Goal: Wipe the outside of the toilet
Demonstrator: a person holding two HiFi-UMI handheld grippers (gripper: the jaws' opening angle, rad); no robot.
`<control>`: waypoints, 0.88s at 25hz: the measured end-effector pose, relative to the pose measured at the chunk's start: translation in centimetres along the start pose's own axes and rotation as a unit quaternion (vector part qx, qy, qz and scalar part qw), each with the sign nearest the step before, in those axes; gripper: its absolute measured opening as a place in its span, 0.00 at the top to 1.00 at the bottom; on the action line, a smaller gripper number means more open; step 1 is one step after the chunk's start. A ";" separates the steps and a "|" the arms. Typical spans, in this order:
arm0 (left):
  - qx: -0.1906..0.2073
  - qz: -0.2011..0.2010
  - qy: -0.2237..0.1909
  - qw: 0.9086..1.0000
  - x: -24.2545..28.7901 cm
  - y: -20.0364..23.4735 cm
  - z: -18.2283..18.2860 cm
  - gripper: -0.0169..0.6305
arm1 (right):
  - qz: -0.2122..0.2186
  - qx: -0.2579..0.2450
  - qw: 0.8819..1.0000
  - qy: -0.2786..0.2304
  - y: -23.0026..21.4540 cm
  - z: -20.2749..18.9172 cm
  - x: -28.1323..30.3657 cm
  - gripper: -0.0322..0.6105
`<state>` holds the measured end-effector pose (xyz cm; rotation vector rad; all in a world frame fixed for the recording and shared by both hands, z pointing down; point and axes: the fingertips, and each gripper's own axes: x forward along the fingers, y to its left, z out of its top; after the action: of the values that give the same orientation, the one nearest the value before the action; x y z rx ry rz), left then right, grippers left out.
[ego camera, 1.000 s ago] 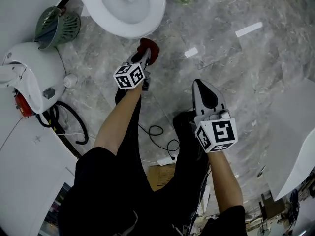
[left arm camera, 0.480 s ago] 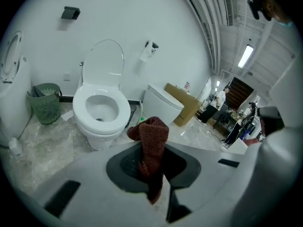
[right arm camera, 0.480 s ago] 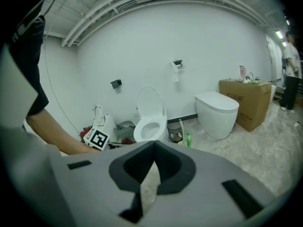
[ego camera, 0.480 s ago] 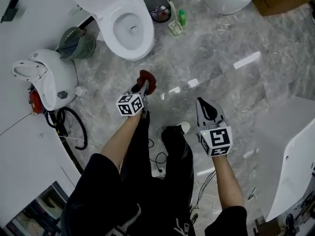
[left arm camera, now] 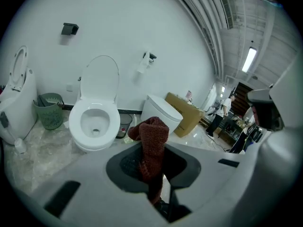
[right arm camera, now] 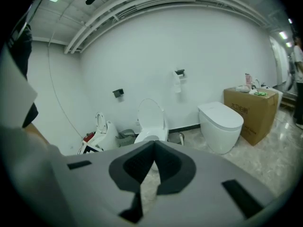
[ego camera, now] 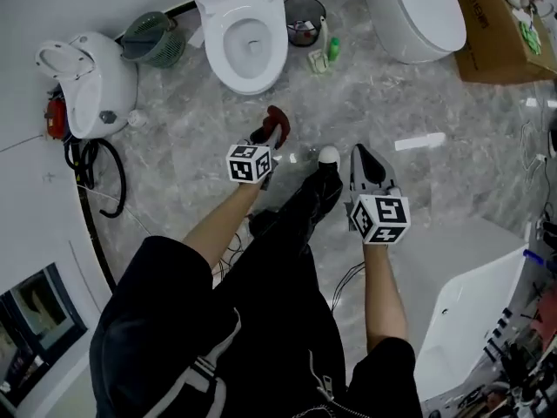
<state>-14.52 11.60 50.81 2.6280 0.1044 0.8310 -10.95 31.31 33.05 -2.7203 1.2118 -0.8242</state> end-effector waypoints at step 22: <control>-0.115 0.173 -0.059 0.976 8.0 1.1 9.3 0.88 | 0.257 -0.157 0.943 0.141 -2.6 12.9 19.1 0.95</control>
<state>-2.70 8.96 48.58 2.4998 -0.4654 0.7391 7.63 17.51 31.20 -2.3363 2.1555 -1.0342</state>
